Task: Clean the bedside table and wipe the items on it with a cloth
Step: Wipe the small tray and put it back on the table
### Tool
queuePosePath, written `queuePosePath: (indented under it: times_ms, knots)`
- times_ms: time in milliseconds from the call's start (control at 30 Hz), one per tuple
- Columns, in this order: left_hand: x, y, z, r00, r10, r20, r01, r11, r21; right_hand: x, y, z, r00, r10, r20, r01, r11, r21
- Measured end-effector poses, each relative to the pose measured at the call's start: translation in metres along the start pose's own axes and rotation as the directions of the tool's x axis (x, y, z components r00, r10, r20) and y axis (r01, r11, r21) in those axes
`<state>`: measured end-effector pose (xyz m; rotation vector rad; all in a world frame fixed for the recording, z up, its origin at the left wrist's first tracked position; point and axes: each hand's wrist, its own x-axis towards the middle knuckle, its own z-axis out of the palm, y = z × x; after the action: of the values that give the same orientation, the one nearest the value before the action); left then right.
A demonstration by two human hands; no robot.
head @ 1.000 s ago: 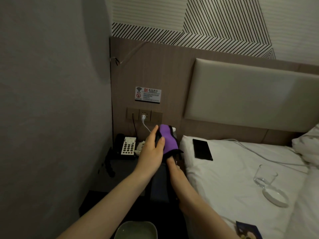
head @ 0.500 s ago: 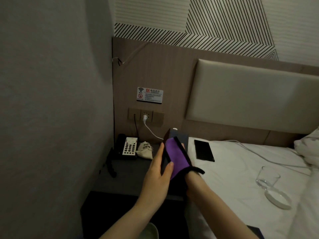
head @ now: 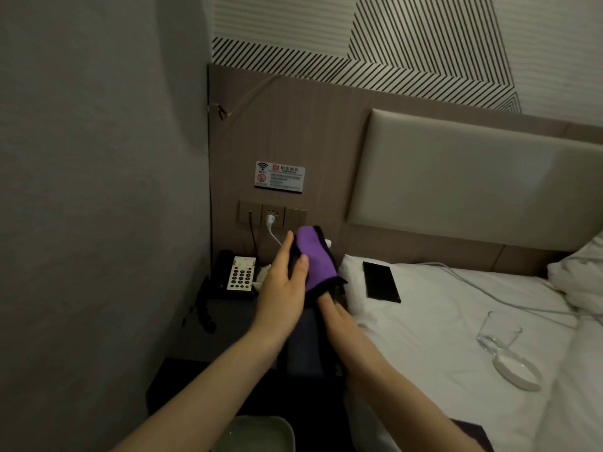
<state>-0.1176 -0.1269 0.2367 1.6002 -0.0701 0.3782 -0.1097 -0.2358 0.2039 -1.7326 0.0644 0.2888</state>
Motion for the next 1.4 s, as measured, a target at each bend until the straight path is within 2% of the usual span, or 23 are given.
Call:
queuePosePath:
  times_ms: [100, 200, 300, 433, 500, 567, 633, 700, 767, 800, 867, 1000, 1167, 1300, 1400]
  knots:
    - [-0.004, -0.004, 0.001, 1.0, 0.018, -0.013, -0.018, 1.0, 0.005, -0.001, 0.001, -0.003, 0.998, -0.048, 0.047, 0.047, 0.999, 0.013]
    - [-0.03, -0.023, 0.012, 0.999, -0.004, -0.036, 0.004, 1.0, -0.003, 0.002, 0.001, -0.016, 0.996, -0.071, -0.046, 0.072, 0.997, 0.033]
    - [-0.062, -0.049, 0.029, 0.998, -0.064, -0.025, 0.064, 0.998, -0.014, 0.007, -0.005, -0.031, 0.994, -0.098, -0.051, 0.1, 0.994, 0.044]
    - [-0.078, -0.072, 0.043, 0.953, -0.294, 0.069, 0.301, 0.943, -0.144, 0.008, -0.013, -0.063, 0.974, -0.219, -0.06, 0.219, 0.976, -0.011]
    - [-0.077, -0.071, 0.045, 0.879, -0.474, 0.059, 0.472, 0.842, -0.262, 0.005, -0.01, -0.086, 0.963, -0.267, -0.04, 0.264, 0.962, -0.072]
    - [-0.07, -0.072, 0.046, 0.801, -0.595, 0.064, 0.572, 0.73, -0.374, 0.002, -0.008, -0.11, 0.933, -0.359, -0.012, 0.349, 0.914, -0.208]
    - [-0.06, -0.073, 0.052, 0.772, -0.624, 0.122, 0.619, 0.693, -0.37, -0.001, -0.003, -0.136, 0.882, -0.471, 0.028, 0.424, 0.766, -0.483]
    - [-0.05, -0.072, 0.064, 0.734, -0.641, 0.223, 0.673, 0.643, -0.366, -0.005, 0.007, -0.161, 0.844, -0.521, 0.127, 0.418, 0.49, -0.765]
    - [-0.042, -0.073, 0.083, 0.685, -0.651, 0.327, 0.727, 0.588, -0.355, -0.008, 0.022, -0.181, 0.846, -0.478, 0.239, 0.382, 0.23, -0.895]
    - [-0.041, -0.073, 0.095, 0.659, -0.648, 0.382, 0.752, 0.57, -0.33, -0.008, 0.03, -0.191, 0.858, -0.443, 0.261, 0.364, 0.164, -0.917]
    - [-0.045, -0.077, 0.119, 0.64, -0.64, 0.426, 0.768, 0.556, -0.318, -0.006, 0.046, -0.21, 0.886, -0.397, 0.239, 0.325, 0.164, -0.932]
    - [-0.062, -0.094, 0.158, 0.598, -0.654, 0.463, 0.78, 0.609, -0.147, 0.001, 0.069, -0.244, 0.933, -0.314, 0.174, 0.237, 0.174, -0.956]
    - [-0.073, -0.112, 0.192, 0.565, -0.709, 0.423, 0.818, 0.547, -0.175, 0.017, 0.108, -0.267, 0.976, -0.182, 0.116, 0.16, 0.246, -0.956]
    - [-0.08, -0.133, 0.194, 0.52, -0.749, 0.41, 0.851, 0.496, -0.174, 0.033, 0.138, -0.271, 0.98, -0.11, 0.168, 0.195, 0.306, -0.932]
    - [-0.082, -0.144, 0.196, 0.529, -0.743, 0.411, 0.845, 0.507, -0.17, 0.042, 0.152, -0.277, 0.973, -0.126, 0.196, 0.231, 0.408, -0.883]
